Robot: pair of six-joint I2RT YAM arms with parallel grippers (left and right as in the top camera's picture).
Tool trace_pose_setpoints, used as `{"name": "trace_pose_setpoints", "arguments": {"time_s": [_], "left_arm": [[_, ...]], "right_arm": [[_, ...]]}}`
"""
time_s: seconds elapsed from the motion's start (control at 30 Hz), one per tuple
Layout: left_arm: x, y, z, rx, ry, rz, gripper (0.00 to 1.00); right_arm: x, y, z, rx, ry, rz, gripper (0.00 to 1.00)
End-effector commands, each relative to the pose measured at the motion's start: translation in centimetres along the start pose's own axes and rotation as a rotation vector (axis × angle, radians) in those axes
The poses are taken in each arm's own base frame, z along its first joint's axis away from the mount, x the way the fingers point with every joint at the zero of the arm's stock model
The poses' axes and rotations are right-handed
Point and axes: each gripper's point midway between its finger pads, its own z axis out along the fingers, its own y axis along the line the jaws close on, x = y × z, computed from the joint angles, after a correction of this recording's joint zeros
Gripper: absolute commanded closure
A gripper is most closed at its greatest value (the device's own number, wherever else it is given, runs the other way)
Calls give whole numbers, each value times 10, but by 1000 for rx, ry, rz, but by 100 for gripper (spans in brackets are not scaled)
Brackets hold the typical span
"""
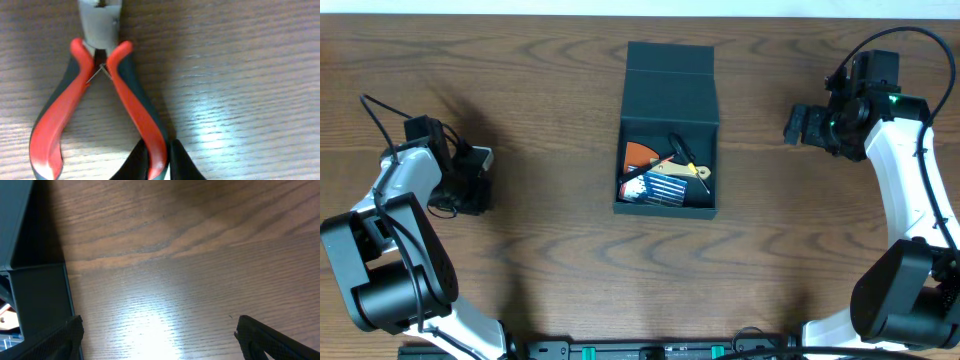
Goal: Pack container
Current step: 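Carry the red pliers into the black box and release them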
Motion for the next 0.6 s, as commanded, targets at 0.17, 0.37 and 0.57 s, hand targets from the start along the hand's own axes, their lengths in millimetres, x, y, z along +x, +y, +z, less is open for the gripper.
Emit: {"name": "trace_pose_setpoints", "arguments": {"time_s": [0.17, 0.37, 0.57], "left_arm": [[-22, -6, -30, 22, -63, 33, 94], [-47, -13, -91, -37, -174, 81, 94], [-74, -62, -167, -90, -330, 248, 94]], "right_arm": [[1, -2, 1, 4, 9, -4, 1], [1, -2, 1, 4, 9, -4, 1], [2, -2, 1, 1, 12, -4, 1]]}}
